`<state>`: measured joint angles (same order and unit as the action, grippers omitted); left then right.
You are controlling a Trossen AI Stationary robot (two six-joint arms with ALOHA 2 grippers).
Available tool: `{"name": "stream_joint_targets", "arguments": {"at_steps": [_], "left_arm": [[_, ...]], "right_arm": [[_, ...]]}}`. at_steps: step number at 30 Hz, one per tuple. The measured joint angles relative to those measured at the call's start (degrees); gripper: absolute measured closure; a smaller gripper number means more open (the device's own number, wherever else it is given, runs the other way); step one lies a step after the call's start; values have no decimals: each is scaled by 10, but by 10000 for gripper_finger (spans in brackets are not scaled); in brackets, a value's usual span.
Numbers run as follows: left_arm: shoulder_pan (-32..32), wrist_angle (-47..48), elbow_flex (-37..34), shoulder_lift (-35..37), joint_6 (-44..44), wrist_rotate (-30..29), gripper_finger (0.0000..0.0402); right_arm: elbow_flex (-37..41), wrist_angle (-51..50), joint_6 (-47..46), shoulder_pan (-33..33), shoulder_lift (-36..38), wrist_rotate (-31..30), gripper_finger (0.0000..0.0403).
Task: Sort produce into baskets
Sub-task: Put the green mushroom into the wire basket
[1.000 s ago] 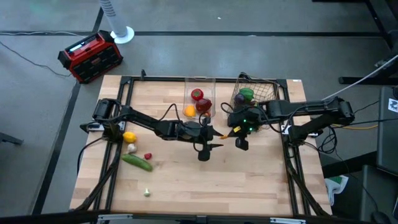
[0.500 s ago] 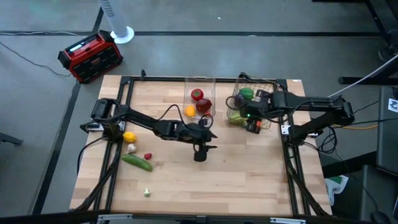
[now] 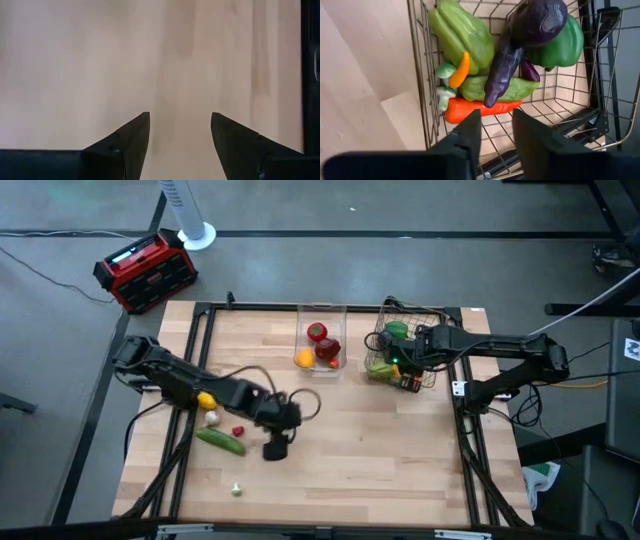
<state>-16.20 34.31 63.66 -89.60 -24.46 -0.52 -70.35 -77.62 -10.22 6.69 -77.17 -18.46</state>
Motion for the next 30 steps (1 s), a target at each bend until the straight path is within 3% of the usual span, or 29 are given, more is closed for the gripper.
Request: {"name": "stream_joint_targets", "arguments": {"at_steps": [7,16,21,30], "left_arm": [[-124,96,-7,0,-140,31,196],[-281,101,-7,-14,-344,20,196],[-325,90,-7,-46,-408,19,196],[-343,83,-7,-116,-411,17,196]], "right_arm": [[8,3,0,1,0,-2,219],[8,18,0,1,0,0,202],[8,30,0,1,0,0,204],[8,32,0,1,0,1,205]]}}
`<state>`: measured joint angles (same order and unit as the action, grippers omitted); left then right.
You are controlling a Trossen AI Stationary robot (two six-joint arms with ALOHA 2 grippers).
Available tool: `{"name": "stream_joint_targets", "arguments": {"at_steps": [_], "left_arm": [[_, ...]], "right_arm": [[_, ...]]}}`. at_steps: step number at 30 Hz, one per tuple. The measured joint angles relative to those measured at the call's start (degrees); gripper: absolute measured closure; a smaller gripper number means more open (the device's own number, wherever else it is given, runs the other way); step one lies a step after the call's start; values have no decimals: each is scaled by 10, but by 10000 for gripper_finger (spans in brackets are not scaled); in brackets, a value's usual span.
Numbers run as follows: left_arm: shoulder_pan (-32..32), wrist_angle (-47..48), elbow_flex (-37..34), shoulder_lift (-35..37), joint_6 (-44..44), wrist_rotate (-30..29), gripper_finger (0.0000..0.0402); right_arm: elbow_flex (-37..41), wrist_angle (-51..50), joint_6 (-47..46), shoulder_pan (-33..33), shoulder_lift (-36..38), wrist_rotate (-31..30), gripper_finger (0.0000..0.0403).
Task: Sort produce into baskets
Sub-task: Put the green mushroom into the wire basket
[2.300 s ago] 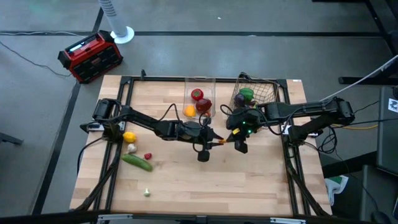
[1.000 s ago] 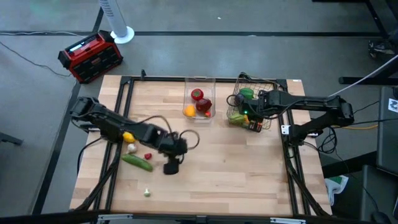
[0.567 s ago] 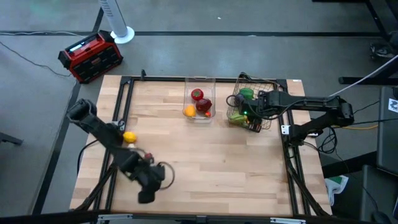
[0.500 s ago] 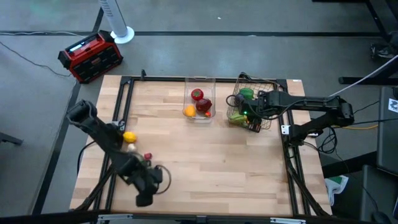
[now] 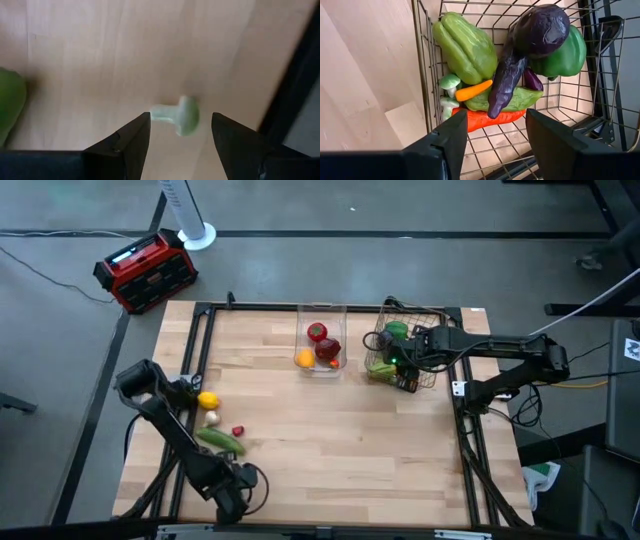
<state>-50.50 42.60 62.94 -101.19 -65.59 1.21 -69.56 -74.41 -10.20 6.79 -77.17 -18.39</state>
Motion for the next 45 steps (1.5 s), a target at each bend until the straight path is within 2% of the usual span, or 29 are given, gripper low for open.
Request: {"name": "stream_joint_targets", "arguments": {"at_steps": [14,22,27,33,38,41,45], "left_arm": [[3,0,0,-36,4,0,199],[9,0,0,-35,5,2,255],[42,-9,0,-34,6,1,258],[110,-33,0,-34,128,-2,251],[187,-49,0,-34,266,-47,250],[239,-101,0,-34,357,-83,249],[306,-227,0,-34,463,-120,249]], "right_arm": [[0,0,0,0,0,0,205],[0,0,0,0,0,0,205],[0,16,0,0,0,1,205],[0,52,0,0,0,41,205],[0,101,0,0,0,109,205],[0,136,0,0,0,154,205],[0,178,0,0,0,204,205]]}}
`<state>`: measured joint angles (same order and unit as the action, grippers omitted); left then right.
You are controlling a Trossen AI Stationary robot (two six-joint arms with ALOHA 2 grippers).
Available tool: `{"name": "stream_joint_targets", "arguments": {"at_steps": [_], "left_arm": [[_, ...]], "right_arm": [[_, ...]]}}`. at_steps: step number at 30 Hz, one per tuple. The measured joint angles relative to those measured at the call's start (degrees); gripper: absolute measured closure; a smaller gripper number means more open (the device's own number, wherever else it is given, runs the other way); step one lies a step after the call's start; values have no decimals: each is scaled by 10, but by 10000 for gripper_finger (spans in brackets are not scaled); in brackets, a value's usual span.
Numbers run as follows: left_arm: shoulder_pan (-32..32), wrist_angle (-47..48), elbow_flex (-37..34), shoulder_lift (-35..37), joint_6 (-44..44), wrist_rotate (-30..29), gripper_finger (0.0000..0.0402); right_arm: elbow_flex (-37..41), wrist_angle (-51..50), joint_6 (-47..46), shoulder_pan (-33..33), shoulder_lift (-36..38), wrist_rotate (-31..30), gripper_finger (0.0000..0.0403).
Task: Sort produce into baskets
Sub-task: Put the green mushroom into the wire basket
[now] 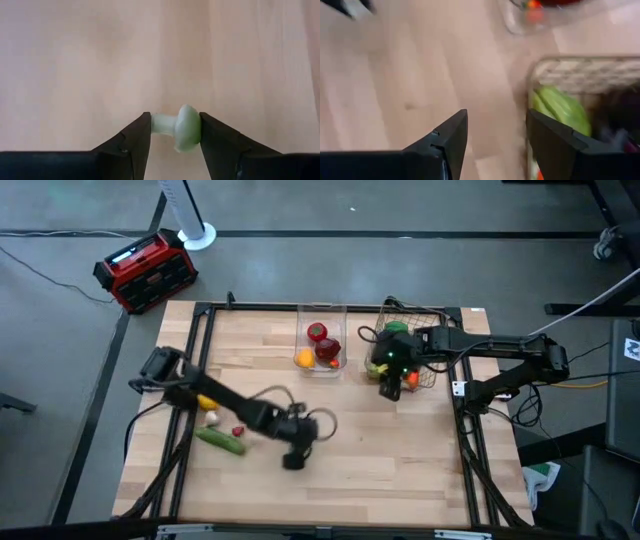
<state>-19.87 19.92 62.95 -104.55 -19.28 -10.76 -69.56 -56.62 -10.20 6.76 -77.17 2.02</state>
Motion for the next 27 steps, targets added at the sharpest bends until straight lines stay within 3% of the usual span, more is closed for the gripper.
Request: {"name": "stream_joint_targets", "arguments": {"at_steps": [4,11,22,27], "left_arm": [[59,-161,0,0,96,-7,249],[139,-392,0,0,193,-7,249],[229,-634,16,-48,208,-5,249],[254,-663,68,-111,201,-6,249]], "right_arm": [[0,26,0,0,0,35,205],[0,28,0,0,0,40,205],[-102,20,0,0,0,26,205],[-144,12,2,0,1,26,205]]}}
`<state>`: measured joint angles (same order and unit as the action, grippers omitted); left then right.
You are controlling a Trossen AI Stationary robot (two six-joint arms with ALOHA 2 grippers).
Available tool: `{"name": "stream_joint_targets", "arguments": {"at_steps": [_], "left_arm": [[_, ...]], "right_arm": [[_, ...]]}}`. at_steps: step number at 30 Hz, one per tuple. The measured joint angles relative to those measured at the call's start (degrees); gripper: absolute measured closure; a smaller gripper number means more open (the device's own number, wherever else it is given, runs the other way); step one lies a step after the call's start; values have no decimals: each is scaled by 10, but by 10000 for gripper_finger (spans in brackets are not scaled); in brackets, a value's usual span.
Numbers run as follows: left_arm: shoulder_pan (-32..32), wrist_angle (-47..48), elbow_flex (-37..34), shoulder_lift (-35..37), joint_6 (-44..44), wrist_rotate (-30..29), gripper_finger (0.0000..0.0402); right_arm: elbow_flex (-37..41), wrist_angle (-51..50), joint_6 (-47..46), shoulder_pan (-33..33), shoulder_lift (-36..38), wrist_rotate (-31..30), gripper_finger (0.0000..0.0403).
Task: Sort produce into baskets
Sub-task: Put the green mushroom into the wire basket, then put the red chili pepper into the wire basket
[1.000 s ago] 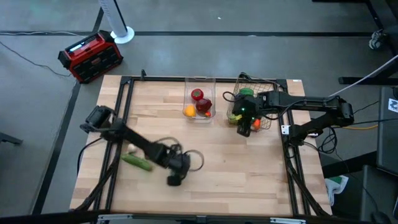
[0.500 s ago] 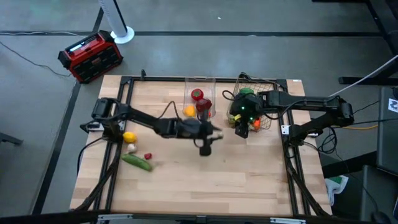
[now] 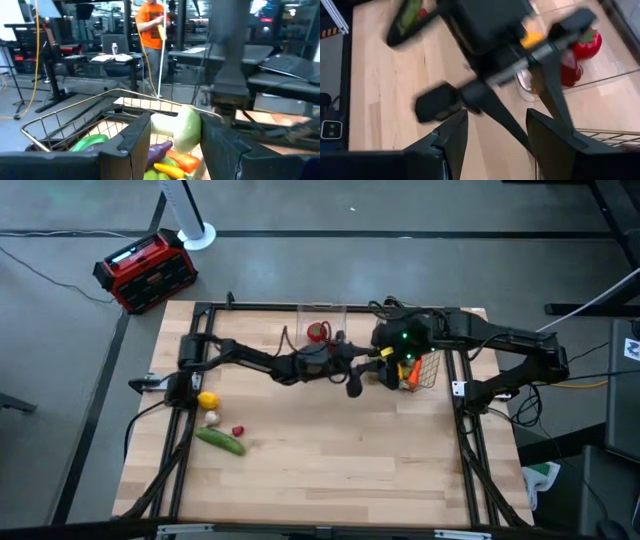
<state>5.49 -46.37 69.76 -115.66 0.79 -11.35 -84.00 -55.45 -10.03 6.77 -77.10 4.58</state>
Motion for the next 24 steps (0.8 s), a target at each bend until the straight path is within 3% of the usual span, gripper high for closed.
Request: {"name": "stream_joint_targets", "arguments": {"at_steps": [5,12,24], "left_arm": [[11,30,66,-52,-10,0,249],[14,163,133,-68,-11,-1,245],[21,209,145,-67,-24,-13,147]], "right_arm": [[-16,-1,0,0,0,-1,205],[-16,-14,1,0,0,-10,205],[-16,-31,2,0,0,-27,205]]}}
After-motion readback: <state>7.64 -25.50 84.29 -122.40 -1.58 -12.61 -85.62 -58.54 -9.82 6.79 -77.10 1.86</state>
